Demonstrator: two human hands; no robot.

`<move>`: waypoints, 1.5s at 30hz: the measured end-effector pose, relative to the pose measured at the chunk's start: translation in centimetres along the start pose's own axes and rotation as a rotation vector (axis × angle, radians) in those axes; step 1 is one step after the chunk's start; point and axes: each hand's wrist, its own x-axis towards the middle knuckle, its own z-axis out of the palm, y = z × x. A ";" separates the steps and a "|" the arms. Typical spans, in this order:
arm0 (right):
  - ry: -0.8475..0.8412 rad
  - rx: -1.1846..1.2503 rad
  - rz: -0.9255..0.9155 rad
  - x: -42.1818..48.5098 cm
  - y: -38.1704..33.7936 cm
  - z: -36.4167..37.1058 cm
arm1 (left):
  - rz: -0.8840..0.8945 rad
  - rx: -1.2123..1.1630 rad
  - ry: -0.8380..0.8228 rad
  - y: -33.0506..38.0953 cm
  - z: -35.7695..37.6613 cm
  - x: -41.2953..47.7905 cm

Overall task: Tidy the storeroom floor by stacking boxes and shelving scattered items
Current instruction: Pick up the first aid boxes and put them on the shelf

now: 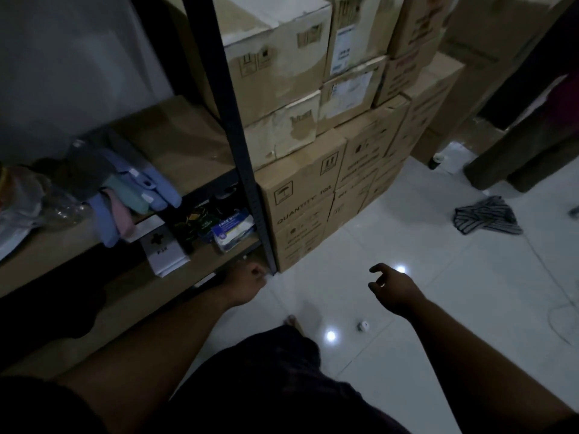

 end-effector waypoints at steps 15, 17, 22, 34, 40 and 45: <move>-0.214 -0.152 -0.210 15.7 -3.2 -12.3 | -0.118 -0.169 0.174 7.1 3.1 9.1; -0.248 -0.205 -0.283 17.7 -4.2 -13.2 | -0.182 -0.240 0.264 7.4 3.7 8.5; -0.292 -0.391 -0.458 24.2 -4.7 -15.0 | -0.412 -0.358 0.525 10.2 7.2 5.3; -0.568 -0.754 -0.819 24.8 -2.9 -18.3 | -0.987 -0.748 1.045 28.2 31.4 -7.0; -0.710 -0.787 -0.955 23.7 1.3 -13.3 | -1.194 -0.926 1.246 33.4 41.6 -11.1; -0.702 -0.826 -1.029 17.8 6.0 -13.2 | -1.249 -1.100 1.447 37.7 49.3 -13.7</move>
